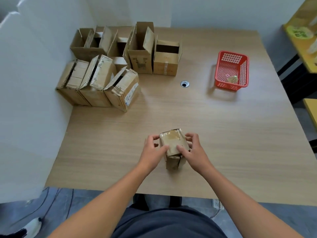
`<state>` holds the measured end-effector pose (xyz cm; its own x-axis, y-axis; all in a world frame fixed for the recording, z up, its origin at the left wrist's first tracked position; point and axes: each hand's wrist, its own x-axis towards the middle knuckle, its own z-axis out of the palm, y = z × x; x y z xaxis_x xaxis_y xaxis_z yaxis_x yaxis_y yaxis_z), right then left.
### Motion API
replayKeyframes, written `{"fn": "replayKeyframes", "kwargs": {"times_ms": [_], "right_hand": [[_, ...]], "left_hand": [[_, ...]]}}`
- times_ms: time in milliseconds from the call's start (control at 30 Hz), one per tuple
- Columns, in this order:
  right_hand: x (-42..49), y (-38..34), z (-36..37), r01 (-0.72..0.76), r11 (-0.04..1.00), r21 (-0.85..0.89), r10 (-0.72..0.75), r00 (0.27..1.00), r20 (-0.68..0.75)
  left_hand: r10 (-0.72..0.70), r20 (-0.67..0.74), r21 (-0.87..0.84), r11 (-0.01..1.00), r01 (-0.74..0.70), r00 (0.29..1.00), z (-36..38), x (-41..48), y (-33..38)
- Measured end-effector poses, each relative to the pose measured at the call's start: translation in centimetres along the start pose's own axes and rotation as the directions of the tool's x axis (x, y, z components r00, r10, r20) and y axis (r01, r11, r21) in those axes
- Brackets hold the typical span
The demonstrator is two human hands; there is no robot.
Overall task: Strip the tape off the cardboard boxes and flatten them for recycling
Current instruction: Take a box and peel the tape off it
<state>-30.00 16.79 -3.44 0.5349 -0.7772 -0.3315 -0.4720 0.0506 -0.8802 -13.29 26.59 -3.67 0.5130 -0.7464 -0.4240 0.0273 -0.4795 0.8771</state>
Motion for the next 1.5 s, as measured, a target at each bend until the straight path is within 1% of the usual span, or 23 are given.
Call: {"fn": "replayKeyframes", "kwargs": {"times_ms": [33, 100, 167, 233, 333, 400, 500, 533, 633, 667, 700, 833, 900, 1000, 1133, 1233, 1300, 1400, 1500], "right_hand": [[0.0, 0.4, -0.6, 0.022, 0.999, -0.031, -0.021, 0.999, 0.047], [0.3, 1.1, -1.6, 0.077, 0.990, -0.116, -0.063, 0.991, 0.121], [0.5, 1.4, -2.3, 0.138, 0.969, -0.203, -0.109, 0.983, 0.146], [0.5, 1.3, -2.7, 0.198, 0.945, -0.259, -0.158, 0.973, 0.170], [0.5, 1.0, -2.3, 0.258, 0.904, -0.341, -0.184, 0.955, 0.235], [0.4, 0.8, -2.1, 0.265, 0.880, -0.393, -0.179, 0.954, 0.241], [0.2, 0.7, -2.1, 0.262, 0.875, -0.408, -0.172, 0.954, 0.243], [0.2, 0.7, -2.0, 0.269, 0.867, -0.419, -0.175, 0.953, 0.249], [0.2, 0.7, -2.2, 0.287, 0.838, -0.464, -0.180, 0.948, 0.262], [0.2, 0.6, -2.3, 0.289, 0.831, -0.476, -0.177, 0.947, 0.267], [0.3, 0.6, -2.4, 0.291, 0.821, -0.491, -0.173, 0.947, 0.270], [0.8, 0.1, -3.2, 0.294, 0.759, -0.581, -0.151, 0.947, 0.282], [0.8, -0.2, -3.2, 0.298, 0.726, -0.620, -0.132, 0.945, 0.301], [0.6, -0.4, -2.6, 0.305, 0.695, -0.651, -0.139, 0.945, 0.295], [0.4, -0.2, -2.1, 0.288, 0.747, -0.599, -0.143, 0.950, 0.278], [0.2, 0.1, -1.9, 0.262, 0.794, -0.549, -0.133, 0.955, 0.264], [0.1, 0.2, -1.9, 0.251, 0.800, -0.545, -0.126, 0.958, 0.257], [0.2, 0.0, -2.1, 0.257, 0.782, -0.568, -0.122, 0.956, 0.265], [0.3, 0.1, -2.8, 0.272, 0.757, -0.594, -0.105, 0.948, 0.301]], "left_hand": [[0.033, -0.015, 0.039, 0.999, -0.032, 0.999, 0.3, 0.0, 0.1], [0.119, 0.004, 0.091, 0.989, -0.118, 0.993, 0.6, 0.1, 0.4], [0.168, 0.031, 0.161, 0.972, -0.171, 0.985, 0.7, 0.3, 0.7], [0.180, 0.014, 0.206, 0.962, -0.179, 0.984, 0.9, 0.4, 0.9], [0.160, -0.068, 0.149, 0.978, -0.148, 0.985, 1.2, 0.1, 0.7], [0.148, -0.120, 0.142, 0.981, -0.131, 0.982, 1.2, 0.1, 0.7], [0.144, -0.174, 0.132, 0.984, -0.121, 0.974, 0.8, 0.2, 0.6], [0.157, -0.179, 0.145, 0.981, -0.132, 0.971, 0.7, 0.2, 0.5], [0.220, -0.185, 0.265, 0.950, -0.167, 0.958, 0.6, -0.4, 0.0], [0.231, -0.190, 0.273, 0.946, -0.175, 0.954, 0.7, -0.7, -0.2], [0.234, -0.194, 0.244, 0.952, -0.184, 0.953, 0.8, -1.1, -0.6], [0.212, -0.172, -0.005, 0.976, -0.217, 0.962, 1.5, -2.5, -2.1], [0.229, -0.200, -0.028, 0.970, -0.239, 0.953, 1.8, -2.8, -2.4], [0.259, -0.255, 0.001, 0.964, -0.267, 0.932, 2.1, -3.0, -2.3], [0.383, -0.303, 0.152, 0.923, -0.352, 0.873, 2.1, -3.1, -2.4], [0.451, -0.275, 0.264, 0.885, -0.384, 0.849, 1.8, -3.0, -2.6], [0.446, -0.255, 0.313, 0.878, -0.363, 0.858, 1.7, -3.0, -2.8], [0.373, -0.183, 0.324, 0.896, -0.302, 0.910, 0.8, -2.6, -2.3], [0.232, -0.025, 0.270, 0.938, -0.216, 0.972, -0.9, -2.0, -1.1]]}}
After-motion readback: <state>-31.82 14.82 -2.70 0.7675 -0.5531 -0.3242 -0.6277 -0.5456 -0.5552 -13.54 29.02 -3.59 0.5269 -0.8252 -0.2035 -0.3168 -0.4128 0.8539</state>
